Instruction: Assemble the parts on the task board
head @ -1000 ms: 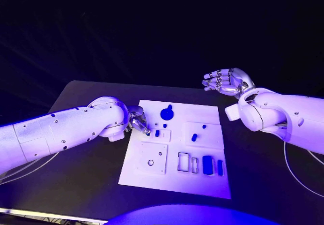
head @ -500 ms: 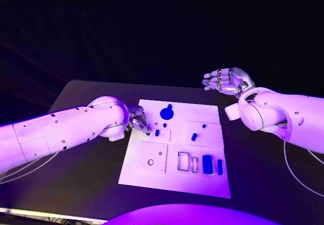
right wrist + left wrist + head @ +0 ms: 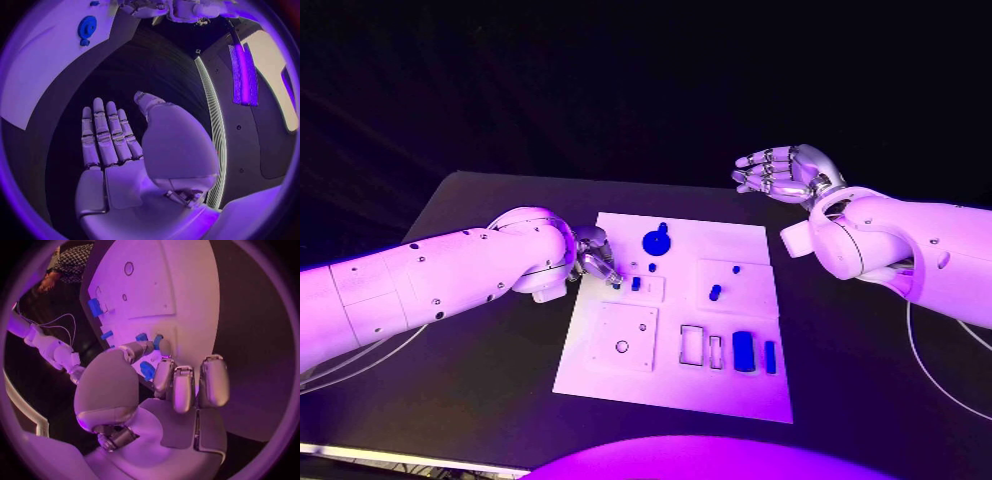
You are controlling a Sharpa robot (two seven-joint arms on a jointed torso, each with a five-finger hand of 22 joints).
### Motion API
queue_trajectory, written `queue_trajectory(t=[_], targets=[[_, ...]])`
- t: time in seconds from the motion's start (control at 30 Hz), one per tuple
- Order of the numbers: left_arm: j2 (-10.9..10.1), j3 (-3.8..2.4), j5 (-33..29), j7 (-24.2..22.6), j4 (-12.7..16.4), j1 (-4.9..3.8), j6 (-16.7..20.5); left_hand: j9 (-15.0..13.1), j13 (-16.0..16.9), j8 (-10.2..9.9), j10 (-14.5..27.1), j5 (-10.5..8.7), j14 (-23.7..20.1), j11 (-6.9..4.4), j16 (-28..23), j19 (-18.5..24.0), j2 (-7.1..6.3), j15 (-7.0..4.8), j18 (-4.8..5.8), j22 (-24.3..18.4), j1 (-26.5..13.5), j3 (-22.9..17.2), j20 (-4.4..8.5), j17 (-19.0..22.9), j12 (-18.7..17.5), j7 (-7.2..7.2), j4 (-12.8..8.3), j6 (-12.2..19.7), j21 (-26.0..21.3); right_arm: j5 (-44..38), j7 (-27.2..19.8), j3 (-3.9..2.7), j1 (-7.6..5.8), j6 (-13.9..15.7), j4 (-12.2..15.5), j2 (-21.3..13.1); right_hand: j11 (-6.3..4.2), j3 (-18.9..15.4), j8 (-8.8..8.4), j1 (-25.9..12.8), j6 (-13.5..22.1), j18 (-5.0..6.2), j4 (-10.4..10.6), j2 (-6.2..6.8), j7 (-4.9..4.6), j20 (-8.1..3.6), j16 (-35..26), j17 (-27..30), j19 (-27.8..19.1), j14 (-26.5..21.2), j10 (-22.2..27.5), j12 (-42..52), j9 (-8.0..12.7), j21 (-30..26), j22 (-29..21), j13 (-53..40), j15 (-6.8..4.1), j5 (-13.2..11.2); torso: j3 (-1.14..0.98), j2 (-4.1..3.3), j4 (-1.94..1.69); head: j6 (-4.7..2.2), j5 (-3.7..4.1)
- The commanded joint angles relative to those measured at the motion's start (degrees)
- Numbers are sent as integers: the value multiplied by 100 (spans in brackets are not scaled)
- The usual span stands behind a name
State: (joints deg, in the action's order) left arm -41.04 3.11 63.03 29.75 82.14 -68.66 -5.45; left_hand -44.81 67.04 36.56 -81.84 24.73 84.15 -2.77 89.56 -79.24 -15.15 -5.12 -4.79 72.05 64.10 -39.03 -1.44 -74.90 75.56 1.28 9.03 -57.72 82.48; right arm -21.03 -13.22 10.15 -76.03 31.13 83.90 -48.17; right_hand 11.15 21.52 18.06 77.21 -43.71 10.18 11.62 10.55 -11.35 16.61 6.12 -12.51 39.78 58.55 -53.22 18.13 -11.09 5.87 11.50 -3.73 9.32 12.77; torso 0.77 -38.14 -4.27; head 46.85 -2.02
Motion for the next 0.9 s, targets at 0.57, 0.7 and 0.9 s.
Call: queue_trajectory(t=[0.57,0.7,0.9], targets=[[22,21,-100,152,-100,25,1,101,3,-114,55,-174,558,-21,2,-6,40,-53,89,-19,-218,914,62,-1411,-54,-49,334,-93,-33,-25,-35,-1,2,-78,8,-6,25,-25,-29,-94,-33,26,-19,5,-367,-13,-35,22,-132,28,-37,-27,13,-66,-50,7,3,-20,4,1,-1,-10,4],[16,21,-94,142,-109,25,11,104,22,-113,48,-177,559,-21,3,-8,30,-52,89,-17,-212,1030,61,-1414,-44,-51,406,-105,-35,-99,-12,-1,2,-30,8,-12,27,-61,-30,-125,-33,26,-14,41,-369,-11,-40,35,-165,32,-38,-29,17,-84,-74,6,5,-24,6,2,1,-10,11],[6,20,-80,130,-112,25,40,111,31,-116,47,-308,560,-24,4,-9,26,-55,88,-20,-147,1267,62,-1415,-46,-54,572,-116,-41,-160,23,-1,2,31,5,-22,28,-103,-29,-108,-35,19,-57,100,-368,-6,-51,56,-311,35,-43,-32,21,-135,-135,5,8,-21,13,2,3,-6,17]])
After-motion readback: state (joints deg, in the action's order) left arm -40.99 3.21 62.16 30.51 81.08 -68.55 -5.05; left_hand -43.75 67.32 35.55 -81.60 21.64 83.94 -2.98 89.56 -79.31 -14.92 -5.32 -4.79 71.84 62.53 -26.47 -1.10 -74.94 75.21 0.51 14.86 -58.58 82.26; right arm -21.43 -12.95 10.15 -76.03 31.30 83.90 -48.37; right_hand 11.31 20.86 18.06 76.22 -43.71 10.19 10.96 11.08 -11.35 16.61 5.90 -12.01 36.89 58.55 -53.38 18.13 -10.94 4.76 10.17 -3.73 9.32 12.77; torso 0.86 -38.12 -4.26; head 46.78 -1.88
